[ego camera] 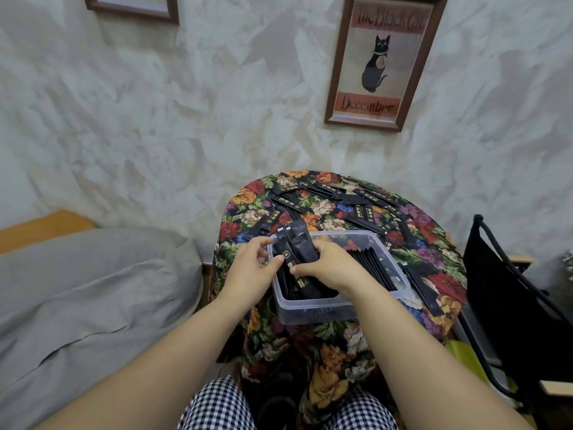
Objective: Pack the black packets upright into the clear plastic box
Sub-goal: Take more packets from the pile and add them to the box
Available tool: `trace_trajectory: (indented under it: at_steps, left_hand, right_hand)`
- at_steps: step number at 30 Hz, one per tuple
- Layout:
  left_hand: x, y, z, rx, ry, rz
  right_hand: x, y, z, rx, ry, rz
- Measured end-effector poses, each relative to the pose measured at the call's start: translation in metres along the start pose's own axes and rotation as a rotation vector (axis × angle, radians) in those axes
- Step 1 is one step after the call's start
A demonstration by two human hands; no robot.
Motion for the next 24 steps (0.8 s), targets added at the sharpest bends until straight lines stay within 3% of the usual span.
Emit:
trace_trajectory:
  at_steps: [8, 18, 24]
  left_hand:
    - [0.009, 0.001, -0.005, -0.067, -0.046, -0.234]
    - [0.005, 0.006, -0.012, -0.108, -0.014, -0.243]
    - [0.006, 0.005, -0.009, -0.097, 0.000, -0.223]
  right_hand:
    - [0.007, 0.001, -0.007, 0.002, 0.009, 0.056]
    - [0.010, 0.007, -0.017, 0.068, -0.068, 0.020]
    - [0.010, 0.003, -0.017, 0.023, -0.039, -0.113]
Point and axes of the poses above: each hand's wrist, its own z-axis away from the middle knuckle, its own y-axis out of the back of the hand, x = y × z, the point moved 5 cm from there along -z, towards the middle knuckle, and after that the axes turned 7 degrees about -x, right-handed, at the moved point
